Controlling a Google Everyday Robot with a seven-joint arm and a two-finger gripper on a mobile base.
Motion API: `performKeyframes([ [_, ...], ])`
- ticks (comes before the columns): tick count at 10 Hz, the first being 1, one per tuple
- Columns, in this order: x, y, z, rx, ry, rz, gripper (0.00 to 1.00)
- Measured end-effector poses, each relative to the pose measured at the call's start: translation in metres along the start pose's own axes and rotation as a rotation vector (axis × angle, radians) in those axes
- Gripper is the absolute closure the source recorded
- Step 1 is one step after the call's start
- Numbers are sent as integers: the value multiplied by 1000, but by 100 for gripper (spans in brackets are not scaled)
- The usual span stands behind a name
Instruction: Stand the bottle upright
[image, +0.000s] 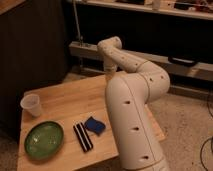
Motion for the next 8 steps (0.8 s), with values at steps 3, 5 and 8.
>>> performKeyframes([
  [3,-6,-5,9,13,43,-20,35],
  [5,-13,-6,15,17,66,-38,35],
  [8,-16,-6,25,10,94,-52,35],
])
